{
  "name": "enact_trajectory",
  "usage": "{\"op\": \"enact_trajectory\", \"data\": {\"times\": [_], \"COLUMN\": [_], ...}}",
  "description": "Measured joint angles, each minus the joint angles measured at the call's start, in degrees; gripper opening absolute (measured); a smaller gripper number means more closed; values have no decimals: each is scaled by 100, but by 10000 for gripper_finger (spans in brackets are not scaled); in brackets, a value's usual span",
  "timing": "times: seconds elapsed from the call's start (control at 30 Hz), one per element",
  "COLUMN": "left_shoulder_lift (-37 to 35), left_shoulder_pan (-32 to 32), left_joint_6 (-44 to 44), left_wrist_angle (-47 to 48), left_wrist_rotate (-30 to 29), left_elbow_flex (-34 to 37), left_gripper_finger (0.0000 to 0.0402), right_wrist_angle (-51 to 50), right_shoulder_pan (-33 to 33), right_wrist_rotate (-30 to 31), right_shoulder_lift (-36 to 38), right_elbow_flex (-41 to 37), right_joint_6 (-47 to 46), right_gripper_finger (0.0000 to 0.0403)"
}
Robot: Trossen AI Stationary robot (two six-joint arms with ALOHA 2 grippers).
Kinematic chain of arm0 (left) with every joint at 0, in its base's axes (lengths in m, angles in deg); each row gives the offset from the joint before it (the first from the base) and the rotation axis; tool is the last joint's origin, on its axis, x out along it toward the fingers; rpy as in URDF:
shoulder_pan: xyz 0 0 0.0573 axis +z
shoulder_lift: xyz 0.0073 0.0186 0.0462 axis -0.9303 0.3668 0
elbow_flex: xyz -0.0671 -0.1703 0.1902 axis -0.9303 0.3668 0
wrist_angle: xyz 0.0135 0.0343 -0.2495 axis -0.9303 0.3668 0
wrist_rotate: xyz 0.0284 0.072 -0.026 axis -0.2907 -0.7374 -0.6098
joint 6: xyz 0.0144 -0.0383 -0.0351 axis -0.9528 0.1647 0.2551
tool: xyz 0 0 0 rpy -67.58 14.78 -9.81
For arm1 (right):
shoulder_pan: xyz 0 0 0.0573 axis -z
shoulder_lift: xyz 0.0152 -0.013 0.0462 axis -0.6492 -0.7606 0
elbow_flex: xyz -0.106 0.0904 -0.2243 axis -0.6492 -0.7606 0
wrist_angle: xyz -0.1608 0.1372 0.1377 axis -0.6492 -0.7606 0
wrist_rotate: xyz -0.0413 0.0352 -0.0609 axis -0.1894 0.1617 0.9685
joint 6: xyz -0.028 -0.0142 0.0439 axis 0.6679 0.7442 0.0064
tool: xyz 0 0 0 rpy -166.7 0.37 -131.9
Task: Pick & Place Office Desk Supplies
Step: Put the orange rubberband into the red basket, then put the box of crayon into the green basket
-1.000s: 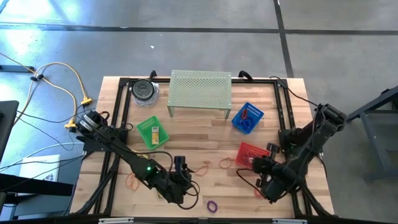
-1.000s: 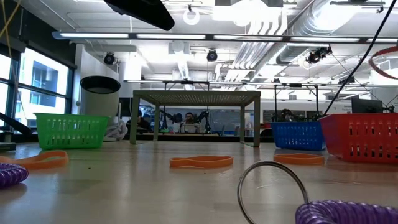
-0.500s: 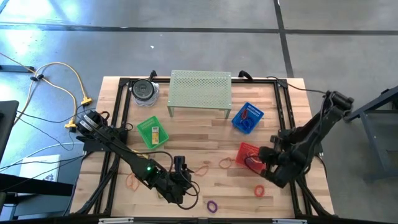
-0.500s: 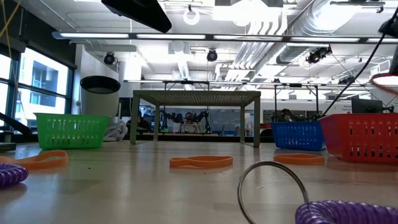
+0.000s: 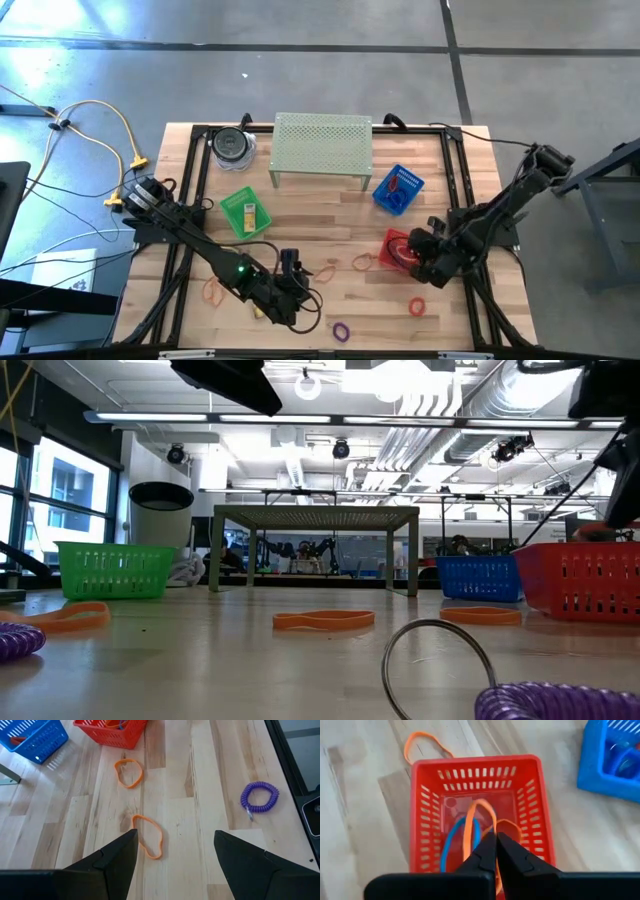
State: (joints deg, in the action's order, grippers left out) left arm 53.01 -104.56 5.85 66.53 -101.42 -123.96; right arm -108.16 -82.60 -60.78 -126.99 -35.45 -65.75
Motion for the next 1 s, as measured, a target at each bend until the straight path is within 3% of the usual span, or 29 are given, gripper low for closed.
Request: {"op": "enact_trajectory", "data": {"times": [0.33,0.57,0.67,0.8,1.0], "left_shoulder_lift": [0,0,0,0,0], "left_shoulder_pan": [-2,-4,-4,-4,44], "left_joint_6": [0,0,6,6,2], "left_wrist_angle": [2,15,17,17,17], "left_wrist_rotate": [0,0,0,0,0], "left_elbow_flex": [-2,-2,-2,-2,-2], "left_gripper_finger": [252,252,252,252,252], "right_wrist_angle": [157,212,212,206,202], "right_shoulder_pan": [381,406,403,349,353], "right_wrist_rotate": [-327,-337,-427,104,722], "right_shoulder_lift": [0,0,0,0,0], "right_elbow_flex": [0,0,0,13,353], "right_joint_6": [170,189,734,1265,2019], "right_gripper_finger": [15,119,164,193,181]}}
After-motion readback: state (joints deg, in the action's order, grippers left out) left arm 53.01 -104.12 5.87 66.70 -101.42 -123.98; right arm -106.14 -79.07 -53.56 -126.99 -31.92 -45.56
